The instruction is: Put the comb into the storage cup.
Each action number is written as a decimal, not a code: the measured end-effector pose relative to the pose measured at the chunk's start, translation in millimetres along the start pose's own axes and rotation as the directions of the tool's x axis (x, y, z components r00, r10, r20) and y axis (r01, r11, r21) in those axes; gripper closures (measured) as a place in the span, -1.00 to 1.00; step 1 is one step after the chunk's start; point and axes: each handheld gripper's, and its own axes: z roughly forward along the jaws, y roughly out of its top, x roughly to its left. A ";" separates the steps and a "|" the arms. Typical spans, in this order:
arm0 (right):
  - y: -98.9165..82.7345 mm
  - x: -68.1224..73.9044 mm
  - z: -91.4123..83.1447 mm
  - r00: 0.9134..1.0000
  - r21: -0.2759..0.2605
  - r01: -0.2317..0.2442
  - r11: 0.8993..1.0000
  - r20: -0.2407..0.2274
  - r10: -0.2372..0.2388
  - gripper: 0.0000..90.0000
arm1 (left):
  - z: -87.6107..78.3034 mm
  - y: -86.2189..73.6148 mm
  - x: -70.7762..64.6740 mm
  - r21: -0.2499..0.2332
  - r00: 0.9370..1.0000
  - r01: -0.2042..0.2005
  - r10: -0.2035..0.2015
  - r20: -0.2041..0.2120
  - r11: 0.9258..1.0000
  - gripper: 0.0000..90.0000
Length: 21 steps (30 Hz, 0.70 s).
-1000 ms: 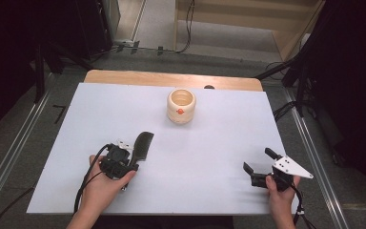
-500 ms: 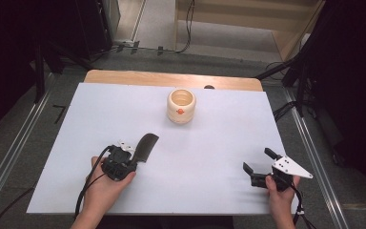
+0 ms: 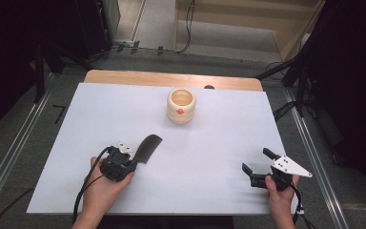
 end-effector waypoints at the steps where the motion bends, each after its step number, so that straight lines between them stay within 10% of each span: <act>1: 0.5 0.8 0.3 1.000 0.006 0.005 1.000 0.001 -0.005 -1.00 | -0.2 -0.3 1.4 -0.004 1.000 -0.001 0.001 0.007 1.000 0.61; 21: 17.7 12.3 0.3 1.000 -0.012 0.012 1.000 -0.014 -0.012 -1.00 | -12.6 -4.0 8.5 -0.149 1.000 -0.004 0.008 0.029 0.989 0.61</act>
